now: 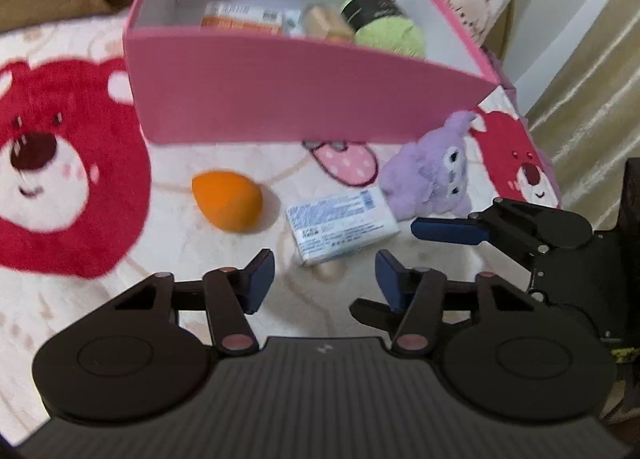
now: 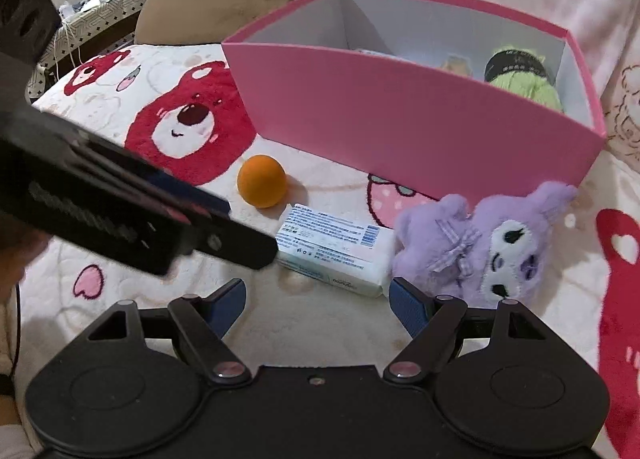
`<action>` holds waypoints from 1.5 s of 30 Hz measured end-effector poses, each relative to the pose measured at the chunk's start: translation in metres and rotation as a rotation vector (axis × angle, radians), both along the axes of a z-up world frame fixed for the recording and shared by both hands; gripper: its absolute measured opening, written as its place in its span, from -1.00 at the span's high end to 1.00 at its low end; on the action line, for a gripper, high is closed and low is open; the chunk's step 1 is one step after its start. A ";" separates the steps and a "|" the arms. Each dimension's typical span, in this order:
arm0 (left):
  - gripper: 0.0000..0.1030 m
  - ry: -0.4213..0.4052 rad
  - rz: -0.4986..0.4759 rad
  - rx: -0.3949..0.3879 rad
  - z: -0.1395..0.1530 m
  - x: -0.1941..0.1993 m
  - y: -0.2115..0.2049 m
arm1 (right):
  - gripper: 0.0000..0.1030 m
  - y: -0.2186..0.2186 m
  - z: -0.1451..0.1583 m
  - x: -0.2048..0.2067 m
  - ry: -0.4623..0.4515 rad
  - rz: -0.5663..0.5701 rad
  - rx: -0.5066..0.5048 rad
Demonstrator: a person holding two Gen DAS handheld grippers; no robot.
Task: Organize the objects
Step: 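Move the left tool to the white soap bar and grasp it, then carry the soap bar with the left gripper into the pink box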
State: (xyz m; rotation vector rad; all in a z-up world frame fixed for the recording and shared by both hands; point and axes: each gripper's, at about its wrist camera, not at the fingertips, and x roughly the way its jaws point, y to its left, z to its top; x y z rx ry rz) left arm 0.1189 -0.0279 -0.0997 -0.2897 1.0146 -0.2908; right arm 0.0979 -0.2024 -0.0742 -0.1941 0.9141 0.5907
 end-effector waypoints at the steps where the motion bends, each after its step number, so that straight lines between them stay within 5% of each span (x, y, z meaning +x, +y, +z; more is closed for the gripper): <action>1: 0.00 0.001 0.009 -0.003 -0.005 0.001 0.001 | -0.60 0.001 -0.003 0.001 0.002 -0.002 -0.003; 6: 0.04 -0.056 0.085 0.000 -0.024 0.009 0.006 | -0.60 0.004 -0.020 0.016 0.053 -0.108 -0.041; 12: 0.28 0.003 0.067 -0.155 -0.039 0.011 0.008 | -0.58 0.004 -0.017 0.009 0.043 -0.127 0.051; 19: 0.26 -0.004 0.072 -0.123 -0.040 0.014 0.004 | -0.56 0.016 -0.020 0.011 -0.037 -0.077 -0.083; 25: 0.28 -0.022 0.056 -0.139 -0.039 0.013 0.003 | -0.55 0.018 -0.027 0.013 -0.051 -0.066 -0.063; 39: 0.29 -0.057 -0.050 -0.124 0.018 -0.023 0.007 | -0.58 0.023 0.028 -0.032 -0.144 -0.064 -0.056; 45: 0.28 -0.058 -0.035 -0.080 0.053 -0.029 0.011 | -0.58 0.043 0.062 -0.043 -0.263 0.051 -0.159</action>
